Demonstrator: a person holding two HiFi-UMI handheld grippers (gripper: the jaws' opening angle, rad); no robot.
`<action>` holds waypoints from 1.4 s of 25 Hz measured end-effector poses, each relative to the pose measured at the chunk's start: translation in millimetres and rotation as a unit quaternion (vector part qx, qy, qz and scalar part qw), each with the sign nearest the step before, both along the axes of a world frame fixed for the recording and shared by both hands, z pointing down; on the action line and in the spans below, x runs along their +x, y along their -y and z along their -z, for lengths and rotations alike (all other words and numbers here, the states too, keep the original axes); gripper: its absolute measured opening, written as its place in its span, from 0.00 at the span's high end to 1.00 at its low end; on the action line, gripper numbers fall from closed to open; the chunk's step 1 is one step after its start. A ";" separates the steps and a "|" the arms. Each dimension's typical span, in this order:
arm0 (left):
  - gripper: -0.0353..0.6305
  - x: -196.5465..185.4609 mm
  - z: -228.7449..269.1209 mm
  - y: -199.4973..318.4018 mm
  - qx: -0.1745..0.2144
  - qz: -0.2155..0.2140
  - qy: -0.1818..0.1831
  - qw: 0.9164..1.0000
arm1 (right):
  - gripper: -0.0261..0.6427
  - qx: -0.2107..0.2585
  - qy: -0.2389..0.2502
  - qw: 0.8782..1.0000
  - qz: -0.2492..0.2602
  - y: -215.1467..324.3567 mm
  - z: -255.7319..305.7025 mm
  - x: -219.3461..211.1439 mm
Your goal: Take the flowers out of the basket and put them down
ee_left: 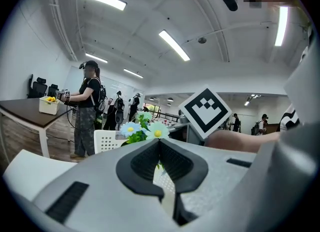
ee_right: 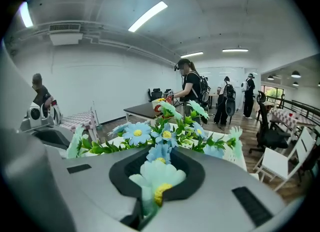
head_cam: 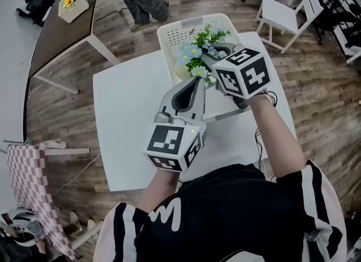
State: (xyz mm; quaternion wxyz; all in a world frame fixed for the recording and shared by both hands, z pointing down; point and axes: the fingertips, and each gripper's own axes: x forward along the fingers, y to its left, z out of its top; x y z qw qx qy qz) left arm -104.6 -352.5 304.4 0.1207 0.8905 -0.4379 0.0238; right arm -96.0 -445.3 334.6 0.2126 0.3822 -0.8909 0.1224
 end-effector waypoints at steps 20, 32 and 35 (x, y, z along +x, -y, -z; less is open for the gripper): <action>0.94 30.2 27.5 -54.6 0.030 0.043 0.010 0.999 | 0.90 0.042 0.015 0.998 0.033 -39.8 46.1 27.0; 0.94 62.6 37.5 -119.2 0.043 0.078 0.002 0.996 | 0.90 0.070 0.009 0.995 0.064 -93.3 71.1 55.4; 0.94 71.9 37.1 -135.9 0.043 0.083 -0.002 0.996 | 0.90 0.082 0.007 0.994 0.065 -107.1 78.4 68.3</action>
